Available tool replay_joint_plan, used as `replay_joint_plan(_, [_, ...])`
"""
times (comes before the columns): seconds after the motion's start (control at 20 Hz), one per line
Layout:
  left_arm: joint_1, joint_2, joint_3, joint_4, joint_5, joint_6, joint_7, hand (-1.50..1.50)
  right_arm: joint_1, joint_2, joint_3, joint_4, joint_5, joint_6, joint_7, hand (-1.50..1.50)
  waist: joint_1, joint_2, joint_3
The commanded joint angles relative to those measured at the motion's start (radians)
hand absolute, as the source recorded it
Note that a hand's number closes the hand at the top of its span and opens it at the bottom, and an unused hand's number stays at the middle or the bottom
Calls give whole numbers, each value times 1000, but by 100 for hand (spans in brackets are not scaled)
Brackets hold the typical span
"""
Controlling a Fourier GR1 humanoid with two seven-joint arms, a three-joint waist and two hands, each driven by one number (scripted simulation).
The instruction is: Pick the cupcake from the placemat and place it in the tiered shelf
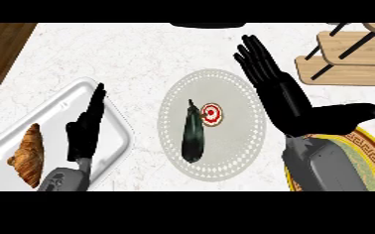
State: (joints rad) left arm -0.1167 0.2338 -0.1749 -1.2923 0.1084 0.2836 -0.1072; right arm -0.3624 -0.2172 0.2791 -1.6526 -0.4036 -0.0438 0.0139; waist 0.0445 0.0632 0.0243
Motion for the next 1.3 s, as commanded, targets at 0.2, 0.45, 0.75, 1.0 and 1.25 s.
replay_joint_plan(0.2, [-91,85,-4,-103,3,-93,49,0,-330,55,-15,100,-155,283,-68,150,53,-51,-21])
replay_joint_plan(0.45, [-91,102,-15,-162,53,-163,122,0,-356,-163,42,415,143,287,28,-150,34,-46,-24])
replay_joint_plan(0.75, [11,163,40,-287,102,-190,172,0,-363,-218,76,545,81,705,-191,-150,2,-56,-23])
replay_joint_plan(1.0, [55,159,57,-348,89,-187,204,0,-443,-245,58,549,190,773,-218,-150,-27,-62,-24])
replay_joint_plan(1.25, [88,187,84,-399,109,-210,229,0,-537,-310,59,529,324,760,-239,-150,-23,-64,-24])
